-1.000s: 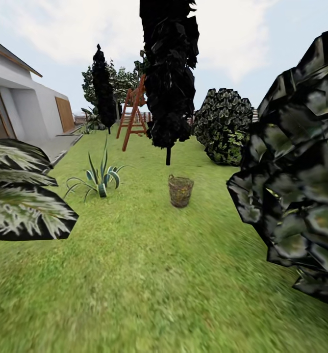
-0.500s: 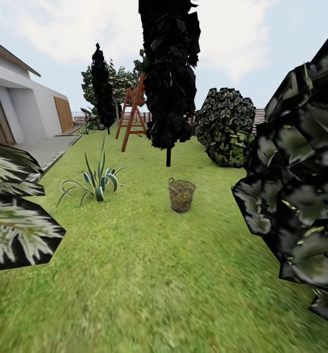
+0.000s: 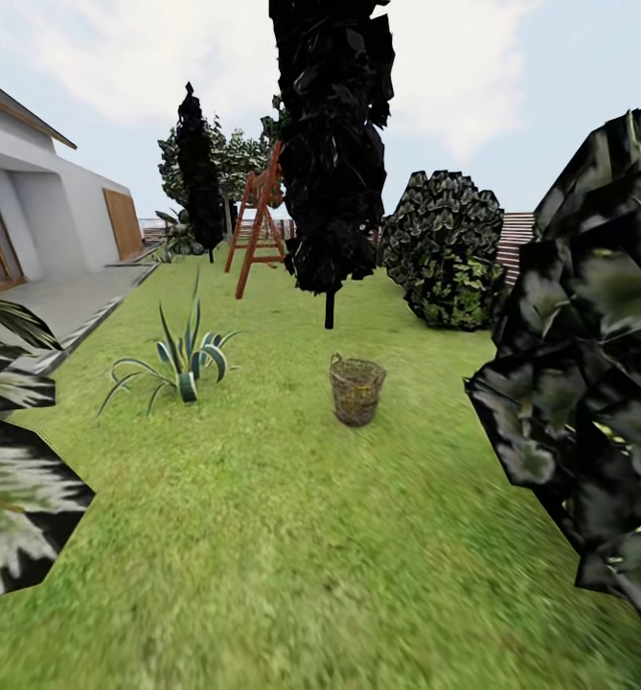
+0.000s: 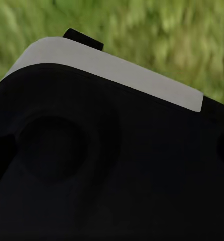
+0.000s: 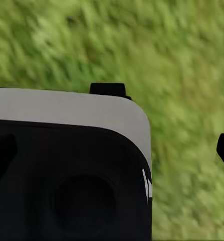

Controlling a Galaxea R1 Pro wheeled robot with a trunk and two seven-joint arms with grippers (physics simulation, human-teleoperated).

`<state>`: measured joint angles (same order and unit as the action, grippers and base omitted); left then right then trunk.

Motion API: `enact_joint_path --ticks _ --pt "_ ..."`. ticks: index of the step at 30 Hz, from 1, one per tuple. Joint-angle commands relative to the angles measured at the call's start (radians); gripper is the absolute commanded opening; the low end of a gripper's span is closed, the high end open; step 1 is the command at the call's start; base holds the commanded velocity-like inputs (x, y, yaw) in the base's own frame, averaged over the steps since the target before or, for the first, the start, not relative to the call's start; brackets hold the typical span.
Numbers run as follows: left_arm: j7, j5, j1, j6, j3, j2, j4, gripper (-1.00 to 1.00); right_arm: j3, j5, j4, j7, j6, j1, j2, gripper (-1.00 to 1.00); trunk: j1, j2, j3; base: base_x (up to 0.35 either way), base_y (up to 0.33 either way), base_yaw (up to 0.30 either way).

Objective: Take the three Easter eggs out of the wicker basket on the lawn in the garden, then place them on the lawn next to a single tree (choose any tree) so that all three eggs are next to the same tree and none are left in the basket.

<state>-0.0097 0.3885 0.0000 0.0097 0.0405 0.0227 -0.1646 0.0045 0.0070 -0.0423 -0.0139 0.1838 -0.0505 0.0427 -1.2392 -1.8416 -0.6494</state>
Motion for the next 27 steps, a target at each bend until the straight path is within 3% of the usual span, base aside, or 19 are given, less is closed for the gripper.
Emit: enact_joint_path --ticks 1,27 --pt "-0.001 0.002 0.000 0.001 0.004 0.000 -0.001 1.00 0.000 0.001 0.001 -0.001 0.003 -0.001 0.000 1.00 -0.001 0.000 -0.001 0.333 0.000 0.000" --pt "-0.001 0.004 0.000 0.001 0.005 0.000 -0.001 1.00 0.000 0.001 0.001 -0.001 0.003 -0.001 0.001 1.00 -0.001 0.000 -0.001 0.332 -0.022 0.000"
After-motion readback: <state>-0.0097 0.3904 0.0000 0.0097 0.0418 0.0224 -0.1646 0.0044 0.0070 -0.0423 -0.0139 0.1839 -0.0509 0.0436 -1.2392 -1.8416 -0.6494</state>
